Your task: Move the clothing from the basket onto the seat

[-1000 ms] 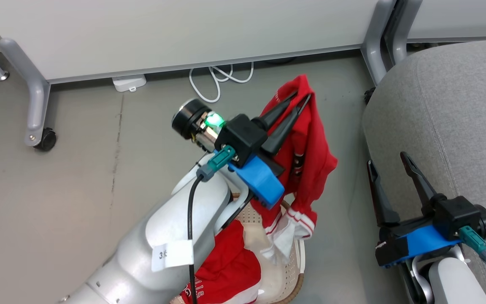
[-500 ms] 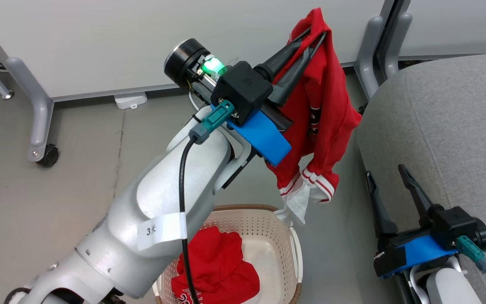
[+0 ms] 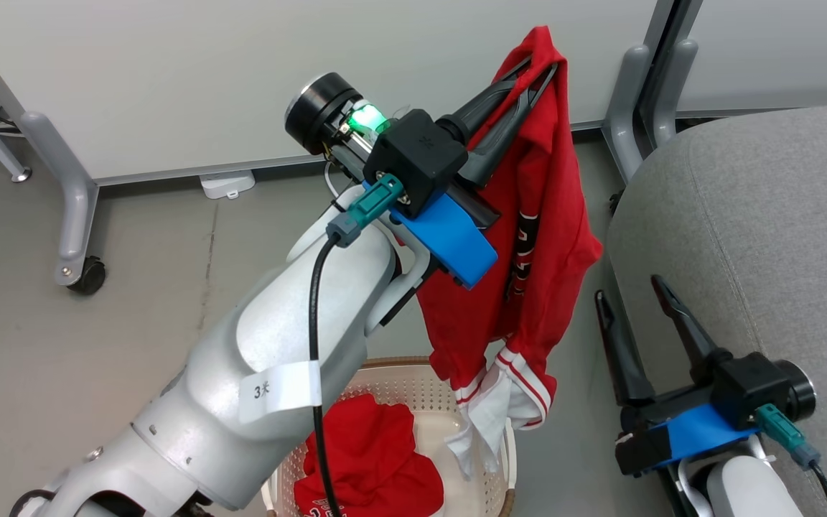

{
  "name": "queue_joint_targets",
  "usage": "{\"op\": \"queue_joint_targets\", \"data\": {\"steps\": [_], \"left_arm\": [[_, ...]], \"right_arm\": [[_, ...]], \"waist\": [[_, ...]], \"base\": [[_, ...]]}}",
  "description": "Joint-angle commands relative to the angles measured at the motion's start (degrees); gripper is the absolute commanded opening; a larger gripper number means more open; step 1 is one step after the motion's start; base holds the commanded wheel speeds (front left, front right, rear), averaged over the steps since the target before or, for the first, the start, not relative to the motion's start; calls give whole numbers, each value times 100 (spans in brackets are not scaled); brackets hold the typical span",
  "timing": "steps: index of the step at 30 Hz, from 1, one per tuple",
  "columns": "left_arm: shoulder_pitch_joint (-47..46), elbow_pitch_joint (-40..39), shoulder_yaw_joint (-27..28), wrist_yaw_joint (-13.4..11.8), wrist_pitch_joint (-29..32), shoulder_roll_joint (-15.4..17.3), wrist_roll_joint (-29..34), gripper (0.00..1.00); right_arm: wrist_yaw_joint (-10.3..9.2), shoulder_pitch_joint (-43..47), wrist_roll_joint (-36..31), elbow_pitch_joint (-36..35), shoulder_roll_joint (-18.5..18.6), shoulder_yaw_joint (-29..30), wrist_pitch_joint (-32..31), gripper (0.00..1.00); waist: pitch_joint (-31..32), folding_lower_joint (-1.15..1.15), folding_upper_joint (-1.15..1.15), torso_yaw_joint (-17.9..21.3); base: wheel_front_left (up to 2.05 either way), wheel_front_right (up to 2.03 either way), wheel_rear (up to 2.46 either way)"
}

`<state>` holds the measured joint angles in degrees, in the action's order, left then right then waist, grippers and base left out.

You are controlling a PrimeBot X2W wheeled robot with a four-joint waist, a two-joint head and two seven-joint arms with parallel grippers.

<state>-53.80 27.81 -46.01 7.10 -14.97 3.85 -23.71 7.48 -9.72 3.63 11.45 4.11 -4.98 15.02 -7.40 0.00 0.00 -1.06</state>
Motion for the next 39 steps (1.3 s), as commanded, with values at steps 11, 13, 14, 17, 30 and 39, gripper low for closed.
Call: {"op": "queue_joint_targets", "data": {"steps": [11, 13, 14, 17, 30, 39], "left_arm": [[63, 19, -25, -16, -20, 14, -56, 0], [47, 6, -26, -27, -22, 11, -53, 0], [41, 0, -31, -31, -22, 9, -50, 0], [19, -19, -50, -44, -24, -1, -51, 0], [-109, -97, -200, -47, -28, -55, -47, 0], [-164, -163, -302, -59, -30, -83, -75, 0]], "right_arm": [[3, -486, 17, -432, 269, -690, 23, 100], [3, -639, -7, -410, 312, -784, 23, 100], [3, -726, -22, -372, 338, -836, 23, 100], [2, -1018, -58, -251, 392, -936, 23, 100], [3, -2038, -302, 707, 441, -1093, 22, 100], [2, -2322, -197, 1486, 360, -1244, 22, 42]], "waist": [[33, 0, 0, -60], [26, 0, 0, -64], [24, 0, 0, -65], [7, 0, 0, -69], [-131, 0, 0, -174], [-172, 0, 0, -241]], "base": [[0, 0, 0], [0, 0, 0], [0, 0, 0], [0, 0, 0], [0, 0, 0], [0, 0, 0]]}}
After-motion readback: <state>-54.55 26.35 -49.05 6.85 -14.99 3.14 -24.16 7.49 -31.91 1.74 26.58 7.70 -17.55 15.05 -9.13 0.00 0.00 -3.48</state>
